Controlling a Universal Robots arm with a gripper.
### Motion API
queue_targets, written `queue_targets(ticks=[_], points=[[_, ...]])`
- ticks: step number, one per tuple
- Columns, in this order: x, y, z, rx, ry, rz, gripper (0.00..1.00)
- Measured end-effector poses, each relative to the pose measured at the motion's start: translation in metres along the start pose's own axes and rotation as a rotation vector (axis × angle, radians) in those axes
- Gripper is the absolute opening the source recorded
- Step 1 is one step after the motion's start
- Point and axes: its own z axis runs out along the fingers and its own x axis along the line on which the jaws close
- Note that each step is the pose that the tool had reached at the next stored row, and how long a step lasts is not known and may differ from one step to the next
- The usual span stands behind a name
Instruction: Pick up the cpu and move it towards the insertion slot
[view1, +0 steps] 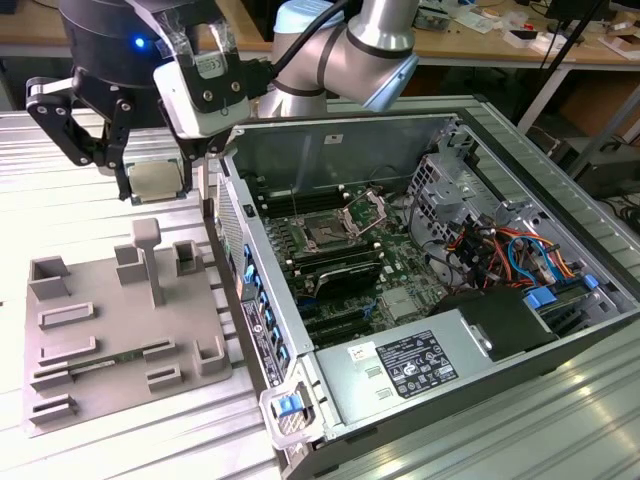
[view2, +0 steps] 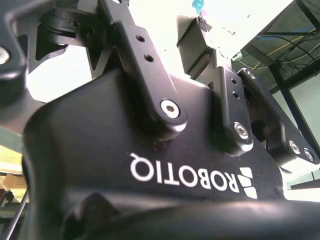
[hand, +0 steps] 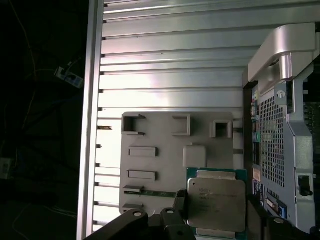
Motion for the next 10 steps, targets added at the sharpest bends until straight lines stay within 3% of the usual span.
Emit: queue_targets(ticks=[10], points=[[-0.0081, -0.0002, 0.0001, 0.0001, 0.0001, 0.0, 0.55]])
